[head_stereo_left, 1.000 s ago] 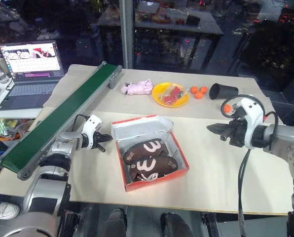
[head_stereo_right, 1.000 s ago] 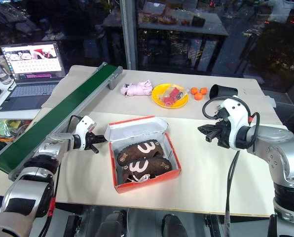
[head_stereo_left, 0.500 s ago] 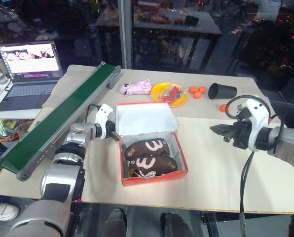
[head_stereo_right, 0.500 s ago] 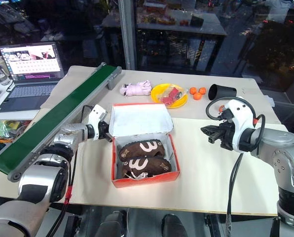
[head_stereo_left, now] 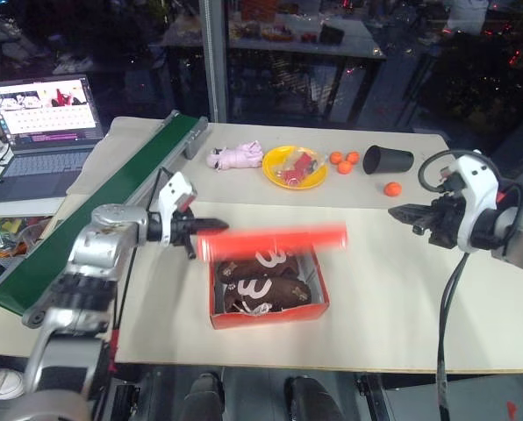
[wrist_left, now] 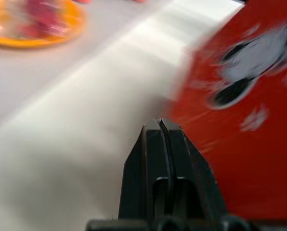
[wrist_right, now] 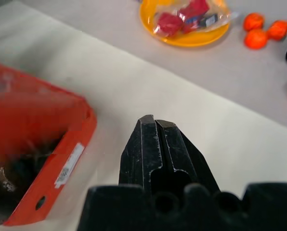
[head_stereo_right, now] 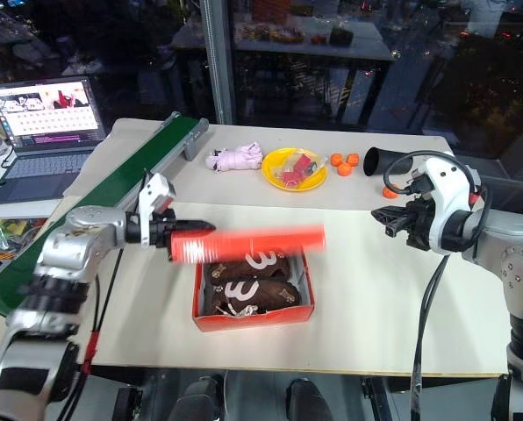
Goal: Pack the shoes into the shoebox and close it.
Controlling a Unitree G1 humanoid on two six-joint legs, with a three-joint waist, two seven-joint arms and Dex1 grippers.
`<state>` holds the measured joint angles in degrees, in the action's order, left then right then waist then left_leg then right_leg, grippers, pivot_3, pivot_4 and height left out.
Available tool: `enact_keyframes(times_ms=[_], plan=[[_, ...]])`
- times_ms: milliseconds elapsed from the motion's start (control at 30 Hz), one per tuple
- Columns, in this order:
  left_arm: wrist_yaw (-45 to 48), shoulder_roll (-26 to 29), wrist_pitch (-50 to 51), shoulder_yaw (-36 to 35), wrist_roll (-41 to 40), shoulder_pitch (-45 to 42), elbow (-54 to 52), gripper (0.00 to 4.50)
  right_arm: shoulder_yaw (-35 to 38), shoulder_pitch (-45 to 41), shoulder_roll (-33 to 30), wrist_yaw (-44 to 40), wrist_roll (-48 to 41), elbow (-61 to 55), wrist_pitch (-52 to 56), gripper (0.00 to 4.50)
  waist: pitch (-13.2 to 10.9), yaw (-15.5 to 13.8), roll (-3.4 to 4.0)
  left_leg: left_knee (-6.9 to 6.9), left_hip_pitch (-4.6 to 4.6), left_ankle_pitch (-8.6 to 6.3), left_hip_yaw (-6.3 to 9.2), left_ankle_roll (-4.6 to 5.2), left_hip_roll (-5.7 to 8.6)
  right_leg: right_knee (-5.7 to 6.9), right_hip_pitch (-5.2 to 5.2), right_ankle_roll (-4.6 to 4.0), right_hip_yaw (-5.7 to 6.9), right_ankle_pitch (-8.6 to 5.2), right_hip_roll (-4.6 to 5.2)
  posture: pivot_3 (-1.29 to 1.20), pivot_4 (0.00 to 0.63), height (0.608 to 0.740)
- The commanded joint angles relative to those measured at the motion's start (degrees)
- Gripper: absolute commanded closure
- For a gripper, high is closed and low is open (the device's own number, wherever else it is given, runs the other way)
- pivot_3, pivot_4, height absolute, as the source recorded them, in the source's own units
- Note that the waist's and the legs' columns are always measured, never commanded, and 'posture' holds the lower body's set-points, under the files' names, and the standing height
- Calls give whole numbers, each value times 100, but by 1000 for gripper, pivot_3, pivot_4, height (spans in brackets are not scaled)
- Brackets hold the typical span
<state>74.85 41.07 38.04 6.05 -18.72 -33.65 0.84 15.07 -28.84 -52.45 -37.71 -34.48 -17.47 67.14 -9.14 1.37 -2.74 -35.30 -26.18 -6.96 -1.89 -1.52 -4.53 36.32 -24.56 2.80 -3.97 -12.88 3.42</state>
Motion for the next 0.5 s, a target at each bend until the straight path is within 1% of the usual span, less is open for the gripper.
enact_keyframes(times_ms=[33, 67, 167, 267, 400, 433, 467, 500], plan=[[340, 415, 393, 75, -394, 243, -854, 4484, 2, -138, -116, -81, 25, 9, -226, 4500, -1, -2, 2, 0, 2, 0, 0, 0, 0, -1, 1, -16, 0, -9, 0, 0, 150, 736], [293, 460, 439, 64, -413, 267, -904, 4484, -23, -149, -103, -91, 10, 6, -226, 4500, -1, -15, 2, -1, 4, 0, 0, 0, 0, -1, 3, -34, 0, -21, 1, 0, 150, 736], [48, 490, 612, -11, -476, 316, -974, 4484, -91, -93, -3, -155, -143, -133, -138, 4500, -1, -56, 3, -3, 4, 0, 0, 0, 0, -4, 7, -11, 1, -37, 2, 0, 150, 736], [-64, 606, 750, -134, -617, 493, -1152, 4484, -195, 131, -18, -328, -300, -455, -140, 4500, -1, -56, 3, -3, 3, 0, -1, 1, 0, -10, 9, -11, 0, -36, 2, 0, 150, 736], [-284, 822, 900, -562, -789, 670, -1183, 4484, -70, 309, 15, -607, -774, -902, -60, 4500, -2, -37, 5, -1, 2, -9, 0, 16, -4, -5, 5, -4, 1, -28, -2, 0, 150, 736], [-430, 813, 906, -705, -811, 663, -1129, 4236, -13, 329, 28, -657, -898, -982, -67, 4500, -3, -36, 6, -1, 2, -9, 0, 16, -4, 0, 1, 0, 1, -26, -2, 0, 150, 736], [-566, 772, 968, -823, -859, 633, -1073, 3979, 24, 334, 36, -668, -974, -1020, -64, 4215, -3, -40, 6, -1, 2, -9, 0, 16, -4, 1, 1, 2, 1, -26, -3, 0, 150, 736], [-690, 733, 1038, -947, -915, 605, -1023, 3855, 69, 333, 55, -662, -1059, -1038, -54, 3930, -3, -46, 6, -2, 3, -9, 0, 16, -4, 3, 1, 1, 1, -28, -3, 0, 150, 736]])
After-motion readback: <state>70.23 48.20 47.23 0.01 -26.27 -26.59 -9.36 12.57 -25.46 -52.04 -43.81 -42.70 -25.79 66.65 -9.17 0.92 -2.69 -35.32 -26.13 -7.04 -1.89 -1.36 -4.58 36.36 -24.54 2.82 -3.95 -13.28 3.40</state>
